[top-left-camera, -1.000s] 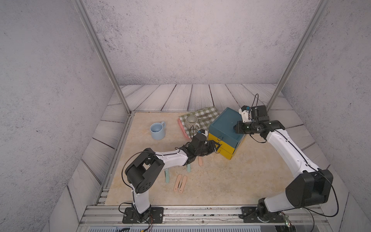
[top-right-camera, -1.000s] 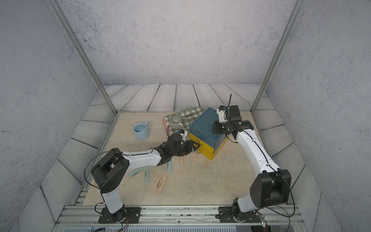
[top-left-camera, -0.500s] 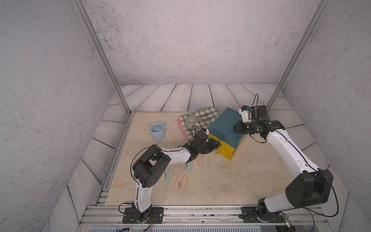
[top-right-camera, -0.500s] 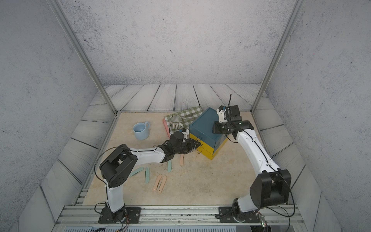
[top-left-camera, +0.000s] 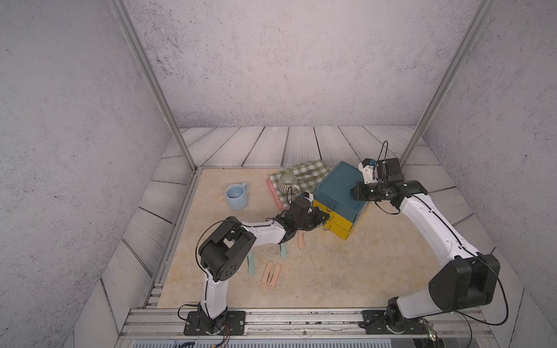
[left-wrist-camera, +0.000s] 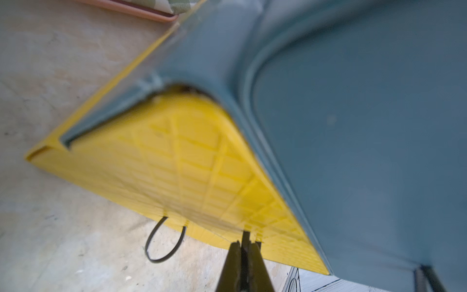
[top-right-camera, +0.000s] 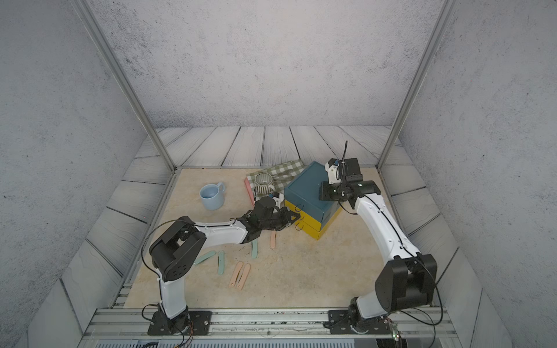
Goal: Place the fruit knives into the drawer by color
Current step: Open the drawer in the storage box.
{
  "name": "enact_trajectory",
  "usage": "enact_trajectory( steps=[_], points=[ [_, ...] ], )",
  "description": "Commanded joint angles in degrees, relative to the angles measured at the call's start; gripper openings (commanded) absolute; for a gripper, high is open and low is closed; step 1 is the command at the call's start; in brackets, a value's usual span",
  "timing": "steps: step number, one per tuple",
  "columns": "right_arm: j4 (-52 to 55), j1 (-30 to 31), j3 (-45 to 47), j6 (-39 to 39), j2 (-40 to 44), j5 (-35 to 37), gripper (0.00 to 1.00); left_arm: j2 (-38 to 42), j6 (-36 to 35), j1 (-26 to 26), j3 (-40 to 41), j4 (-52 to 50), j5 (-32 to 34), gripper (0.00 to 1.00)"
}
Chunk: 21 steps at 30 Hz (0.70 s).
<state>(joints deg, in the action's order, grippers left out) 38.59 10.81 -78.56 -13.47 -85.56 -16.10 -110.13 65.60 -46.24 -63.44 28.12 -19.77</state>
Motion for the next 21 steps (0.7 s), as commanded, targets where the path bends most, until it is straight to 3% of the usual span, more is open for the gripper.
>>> enact_trajectory(
  steps=[1, 13, 21],
  points=[
    [17.5, 0.2, 5.7, -0.6, -5.8, 4.0, 0.03, 3.5, -0.6, 0.2, 2.8, 0.4, -0.9, 0.0],
    [17.5, 0.2, 5.5, -1.1, -5.8, 4.0, 0.03, 17.0, -2.6, 0.2, 14.2, -5.5, 1.3, 0.0],
    [17.4, 0.2, 5.5, -1.2, -5.8, 4.0, 0.03, 18.5, -1.0, 0.1, 18.3, -4.8, 1.4, 0.0]
  ],
)
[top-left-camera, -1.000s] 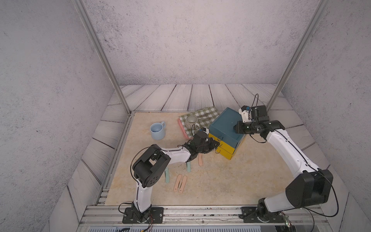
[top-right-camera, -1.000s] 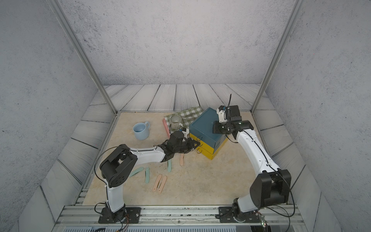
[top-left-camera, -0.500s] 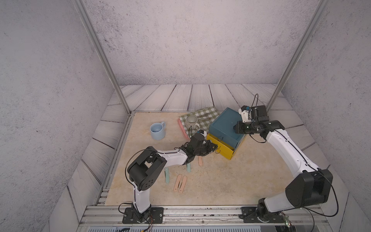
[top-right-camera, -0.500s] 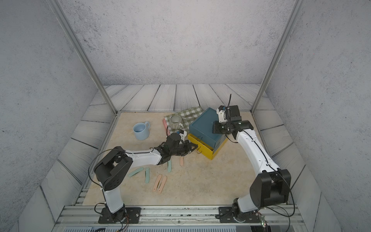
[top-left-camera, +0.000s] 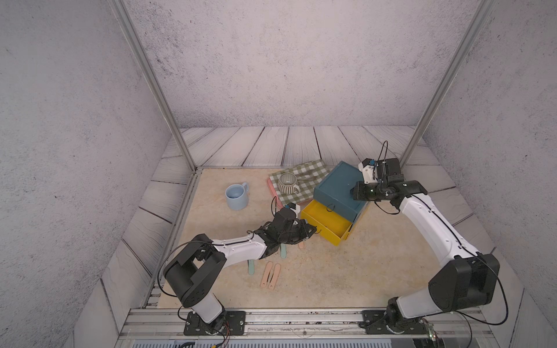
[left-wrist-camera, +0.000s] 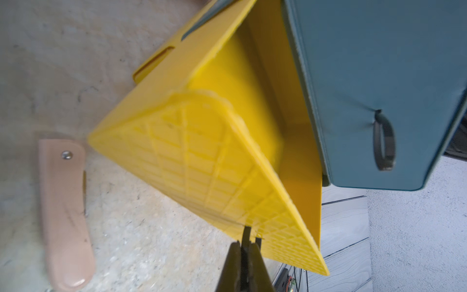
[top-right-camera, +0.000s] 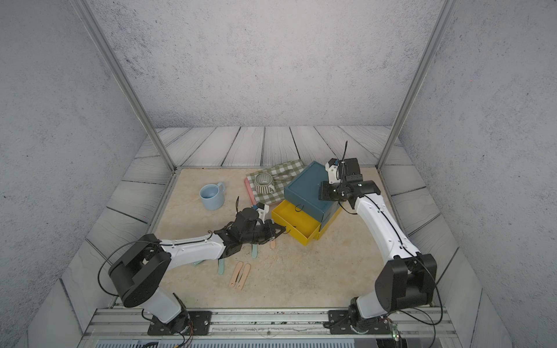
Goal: Place the fruit knives into the drawer by color
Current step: Open the drawer in the storage box, then pick up the fruit knife from the center of the board.
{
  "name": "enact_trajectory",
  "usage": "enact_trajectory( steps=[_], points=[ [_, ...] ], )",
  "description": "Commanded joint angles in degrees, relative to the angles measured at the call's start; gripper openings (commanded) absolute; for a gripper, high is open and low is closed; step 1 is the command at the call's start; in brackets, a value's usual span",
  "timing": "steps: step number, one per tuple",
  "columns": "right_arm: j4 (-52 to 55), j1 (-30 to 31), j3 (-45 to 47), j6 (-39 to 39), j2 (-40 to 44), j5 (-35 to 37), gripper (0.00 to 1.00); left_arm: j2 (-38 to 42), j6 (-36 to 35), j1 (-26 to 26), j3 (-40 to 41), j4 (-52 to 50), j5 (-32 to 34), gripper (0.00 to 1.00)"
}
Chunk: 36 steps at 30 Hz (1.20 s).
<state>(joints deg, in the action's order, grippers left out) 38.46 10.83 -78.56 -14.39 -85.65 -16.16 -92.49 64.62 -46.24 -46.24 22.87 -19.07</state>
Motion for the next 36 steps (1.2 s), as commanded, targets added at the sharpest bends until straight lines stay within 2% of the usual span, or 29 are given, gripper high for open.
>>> enact_trajectory(
  steps=[1, 5, 8, 12, 14, 19, 23, 27, 32, 36],
  points=[
    [17.5, 0.2, 5.6, -0.2, -5.7, 4.0, 0.04, 0.8, 0.0, 0.0, 1.4, 0.6, 0.7, 0.0],
    [17.5, 0.2, 5.6, -0.2, -5.7, 4.0, 0.04, 0.4, 0.4, 0.0, 2.1, 1.3, 1.1, 0.0],
    [17.5, 0.2, 5.6, -0.2, -5.7, 4.0, 0.04, 0.0, 0.5, 0.0, 1.7, 1.5, 1.0, 0.1],
    [17.5, 0.2, 5.6, -0.2, -5.5, 4.0, 0.04, 1.2, 0.4, 0.1, 1.9, 0.6, 1.6, 0.32],
    [17.5, 0.2, 5.6, -0.3, -5.6, 3.9, 0.04, 2.8, -0.2, 0.0, 2.1, -1.1, 2.4, 0.39],
    [17.3, 0.2, 5.6, -0.4, -5.5, 3.6, 0.05, 7.9, -3.4, 0.0, 1.7, -7.6, 4.7, 0.49],
    [17.5, 0.1, 5.3, -0.3, -5.5, 3.8, 0.05, 11.6, -5.7, 0.1, 1.1, -14.0, 5.8, 0.52],
    [18.0, 0.2, 4.9, -0.1, -5.4, 3.8, 0.06, 16.8, -8.6, 0.3, -0.1, -26.1, 7.8, 0.52],
    [18.0, 0.2, 4.7, 0.0, -5.4, 3.7, 0.06, 24.5, -12.1, 1.5, -1.0, -43.9, 13.7, 0.54],
    [18.1, 0.2, 4.7, 0.1, -5.4, 3.9, 0.07, 24.4, -16.0, 5.0, -6.6, -60.1, 14.4, 0.55]
  ],
)
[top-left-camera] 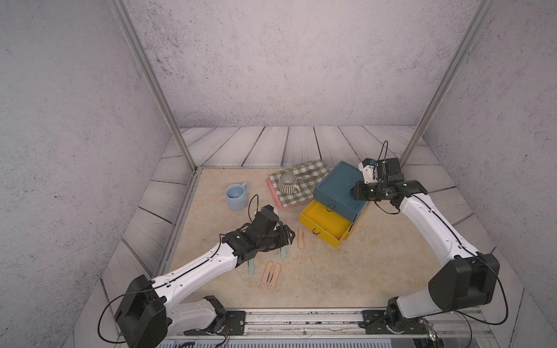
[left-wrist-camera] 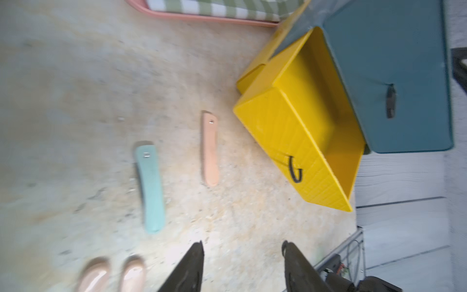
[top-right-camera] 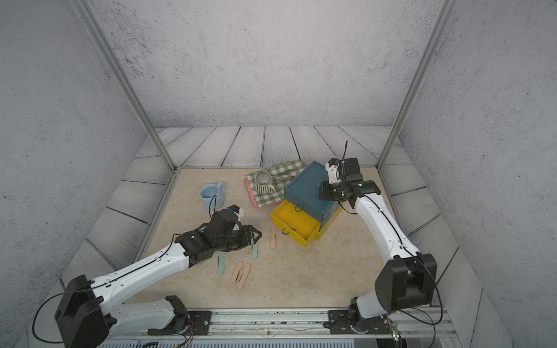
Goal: Place the fruit knives into the drawer by color
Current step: Pick up the fruit knife from the center of the board.
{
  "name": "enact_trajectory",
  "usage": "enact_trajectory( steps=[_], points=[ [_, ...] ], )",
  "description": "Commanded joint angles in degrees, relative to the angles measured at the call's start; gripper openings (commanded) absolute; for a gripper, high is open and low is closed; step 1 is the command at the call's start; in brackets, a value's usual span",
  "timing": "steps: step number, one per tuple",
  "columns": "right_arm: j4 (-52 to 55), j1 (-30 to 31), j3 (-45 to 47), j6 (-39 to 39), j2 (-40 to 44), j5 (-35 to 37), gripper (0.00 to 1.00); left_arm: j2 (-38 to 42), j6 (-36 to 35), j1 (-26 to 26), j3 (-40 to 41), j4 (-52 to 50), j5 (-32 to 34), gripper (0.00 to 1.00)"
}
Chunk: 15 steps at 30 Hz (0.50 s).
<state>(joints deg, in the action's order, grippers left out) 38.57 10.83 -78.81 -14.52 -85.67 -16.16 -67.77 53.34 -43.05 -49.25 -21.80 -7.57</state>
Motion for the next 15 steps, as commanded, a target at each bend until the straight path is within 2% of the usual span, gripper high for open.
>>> enact_trajectory(
  steps=[1, 5, 8, 15],
  points=[
    [18.0, 0.1, 4.9, 0.3, -5.5, 3.9, 0.07, -1.4, -6.1, 2.5, -5.0, -17.9, 3.0, 0.56],
    [18.0, 0.2, 4.4, 0.3, -5.5, 3.7, 0.08, -9.1, -11.4, 3.7, -10.3, -24.4, 2.6, 0.59],
    [18.3, 0.2, 4.1, 0.3, -5.4, 3.9, 0.09, -16.1, -13.9, 4.2, -14.3, -28.5, 1.6, 0.68],
    [18.3, 0.2, 4.0, 0.1, -5.2, 3.6, 0.11, -27.3, -16.3, 4.3, -17.4, -27.7, -0.3, 0.73]
  ],
)
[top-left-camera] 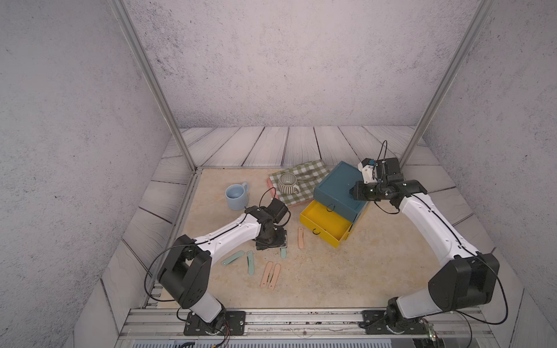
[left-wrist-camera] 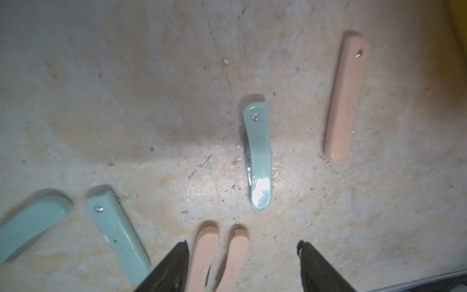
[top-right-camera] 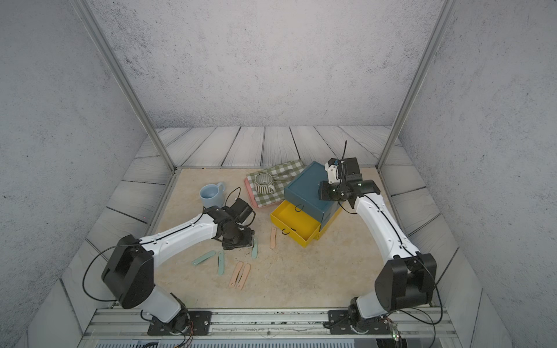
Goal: Place the fruit knives into the drawer by color
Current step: Pick up the fruit knife from the center of the board.
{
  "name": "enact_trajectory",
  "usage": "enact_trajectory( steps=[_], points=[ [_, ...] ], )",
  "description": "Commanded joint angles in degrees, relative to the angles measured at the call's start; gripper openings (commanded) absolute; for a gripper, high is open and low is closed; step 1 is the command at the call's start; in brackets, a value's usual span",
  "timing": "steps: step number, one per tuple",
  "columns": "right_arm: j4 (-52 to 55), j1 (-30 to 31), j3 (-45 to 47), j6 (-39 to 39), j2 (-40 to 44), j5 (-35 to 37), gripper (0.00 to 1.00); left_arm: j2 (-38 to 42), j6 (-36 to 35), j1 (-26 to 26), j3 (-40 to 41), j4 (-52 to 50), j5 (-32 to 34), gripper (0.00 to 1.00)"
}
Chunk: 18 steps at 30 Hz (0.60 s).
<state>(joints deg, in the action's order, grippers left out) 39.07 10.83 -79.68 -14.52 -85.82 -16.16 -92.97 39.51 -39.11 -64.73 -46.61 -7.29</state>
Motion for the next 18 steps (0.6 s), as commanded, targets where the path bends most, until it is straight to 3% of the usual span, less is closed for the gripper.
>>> enact_trajectory(
  steps=[1, 18],
  points=[
    [17.6, 0.2, 5.0, 0.0, -5.0, 3.5, 0.11, -3.1, -2.4, 0.4, -2.0, -2.4, -1.0, 0.73],
    [17.3, 0.2, 5.3, 0.1, -4.7, 3.8, 0.13, -14.6, 0.2, 0.4, -7.2, 0.8, -2.1, 0.71]
  ],
)
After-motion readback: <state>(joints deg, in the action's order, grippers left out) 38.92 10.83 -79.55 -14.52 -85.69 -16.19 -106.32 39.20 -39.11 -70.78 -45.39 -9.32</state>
